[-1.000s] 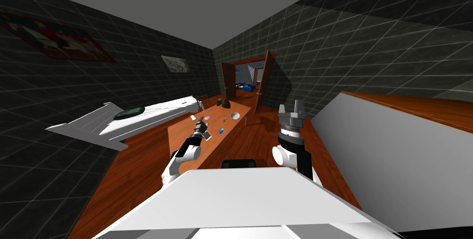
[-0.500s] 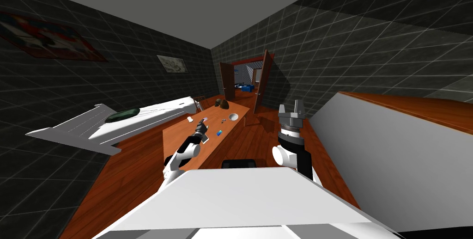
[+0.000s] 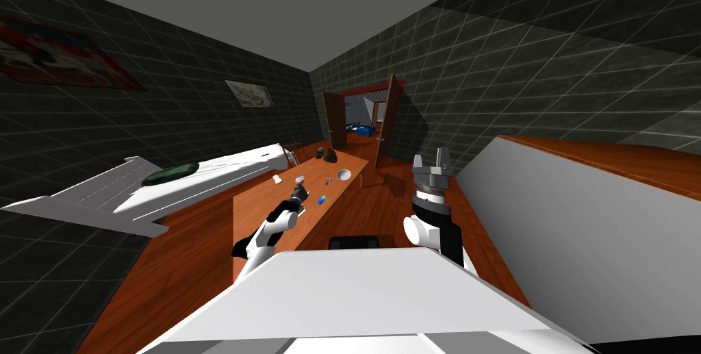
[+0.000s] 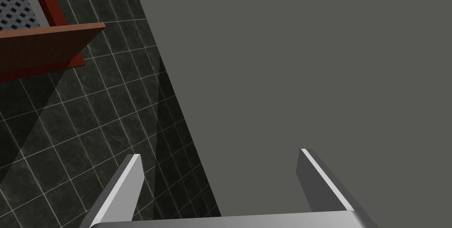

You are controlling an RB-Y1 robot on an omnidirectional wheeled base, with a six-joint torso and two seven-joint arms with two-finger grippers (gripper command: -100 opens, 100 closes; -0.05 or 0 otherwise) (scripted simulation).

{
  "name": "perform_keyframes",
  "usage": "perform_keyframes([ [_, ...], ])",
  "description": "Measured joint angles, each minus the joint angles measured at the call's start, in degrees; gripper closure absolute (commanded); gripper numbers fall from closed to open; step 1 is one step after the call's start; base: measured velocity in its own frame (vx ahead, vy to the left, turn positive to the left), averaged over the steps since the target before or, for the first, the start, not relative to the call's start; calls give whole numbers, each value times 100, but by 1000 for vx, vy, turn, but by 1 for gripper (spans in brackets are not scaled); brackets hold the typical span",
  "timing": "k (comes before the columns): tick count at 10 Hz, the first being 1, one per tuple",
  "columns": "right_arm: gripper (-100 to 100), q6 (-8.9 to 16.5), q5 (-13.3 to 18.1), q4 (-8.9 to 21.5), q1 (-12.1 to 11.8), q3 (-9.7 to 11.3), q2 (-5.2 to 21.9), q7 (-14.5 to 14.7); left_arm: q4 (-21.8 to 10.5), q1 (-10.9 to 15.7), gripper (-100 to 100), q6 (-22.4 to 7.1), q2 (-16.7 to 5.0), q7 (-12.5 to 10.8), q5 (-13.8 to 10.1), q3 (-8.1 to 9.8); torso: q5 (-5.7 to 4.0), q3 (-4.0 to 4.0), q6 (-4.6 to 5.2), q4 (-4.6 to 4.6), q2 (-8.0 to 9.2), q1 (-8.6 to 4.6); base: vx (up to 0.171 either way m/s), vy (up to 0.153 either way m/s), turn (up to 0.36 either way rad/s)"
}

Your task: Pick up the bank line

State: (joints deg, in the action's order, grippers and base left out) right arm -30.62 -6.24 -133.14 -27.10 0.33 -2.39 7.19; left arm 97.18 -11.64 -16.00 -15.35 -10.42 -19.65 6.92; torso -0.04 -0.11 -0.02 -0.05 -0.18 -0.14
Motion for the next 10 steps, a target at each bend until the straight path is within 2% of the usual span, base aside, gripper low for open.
perform_keyframes([
  [1, 0, 0, 0, 0, 0, 0, 0, 0, -224, 130, -100, -113, -19, -57, -42, 27, -1, -2, 1, 0, -3, -4, 52, -40, -33],
  [3, 0, 0, 0, 0, 0, 0, 0, 0, -239, 124, -100, -367, -77, -135, -111, 61, 0, 5, 0, 2, 8, 5, 30, -16, -26],
  [5, 0, 0, 0, 0, 0, 0, 0, 0, -458, 264, -100, -672, -127, -241, -181, 120, 1, 3, 0, 1, 6, 6, 52, -24, -32],
  [10, 0, 0, 0, 0, 0, 0, 0, 0, -1172, 632, -100, -1444, -290, -538, -413, 241, -2, -3, 1, -1, -5, -7, 58, -39, -34],
])
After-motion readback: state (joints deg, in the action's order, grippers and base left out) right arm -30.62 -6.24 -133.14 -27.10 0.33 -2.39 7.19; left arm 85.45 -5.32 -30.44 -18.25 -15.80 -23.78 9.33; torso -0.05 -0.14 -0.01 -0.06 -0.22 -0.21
